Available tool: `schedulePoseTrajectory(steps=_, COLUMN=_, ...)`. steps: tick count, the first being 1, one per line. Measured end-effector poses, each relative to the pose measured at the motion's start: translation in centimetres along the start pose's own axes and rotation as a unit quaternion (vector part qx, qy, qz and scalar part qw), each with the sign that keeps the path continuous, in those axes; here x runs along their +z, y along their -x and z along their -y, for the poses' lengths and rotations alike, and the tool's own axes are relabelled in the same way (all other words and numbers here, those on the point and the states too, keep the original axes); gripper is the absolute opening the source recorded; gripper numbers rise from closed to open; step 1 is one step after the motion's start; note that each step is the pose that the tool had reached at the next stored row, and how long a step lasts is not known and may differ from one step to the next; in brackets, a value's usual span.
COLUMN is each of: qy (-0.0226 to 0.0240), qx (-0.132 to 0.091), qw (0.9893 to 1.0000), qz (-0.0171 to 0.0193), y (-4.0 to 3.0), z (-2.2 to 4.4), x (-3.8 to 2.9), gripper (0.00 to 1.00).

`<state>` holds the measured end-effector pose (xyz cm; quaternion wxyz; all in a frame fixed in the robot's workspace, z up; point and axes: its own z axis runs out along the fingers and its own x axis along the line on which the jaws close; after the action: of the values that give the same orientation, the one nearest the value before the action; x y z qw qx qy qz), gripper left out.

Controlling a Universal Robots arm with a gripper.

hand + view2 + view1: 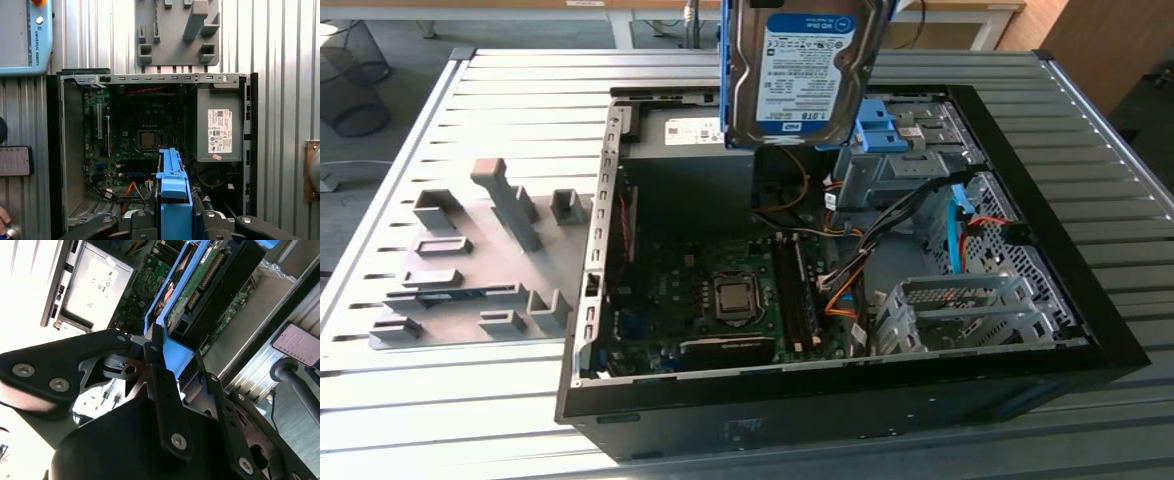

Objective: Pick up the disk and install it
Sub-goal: 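Insert the disk into the insertion slot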

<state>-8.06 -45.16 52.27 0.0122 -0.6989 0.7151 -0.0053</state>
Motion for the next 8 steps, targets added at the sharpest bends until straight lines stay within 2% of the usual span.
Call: schedulePoseTrajectory(steps=8, qy=0.0000, qx=0.000, qw=1.0000, qz=0.0000, y=-0.07, z=0.00, x=0.00, gripper=0.36)
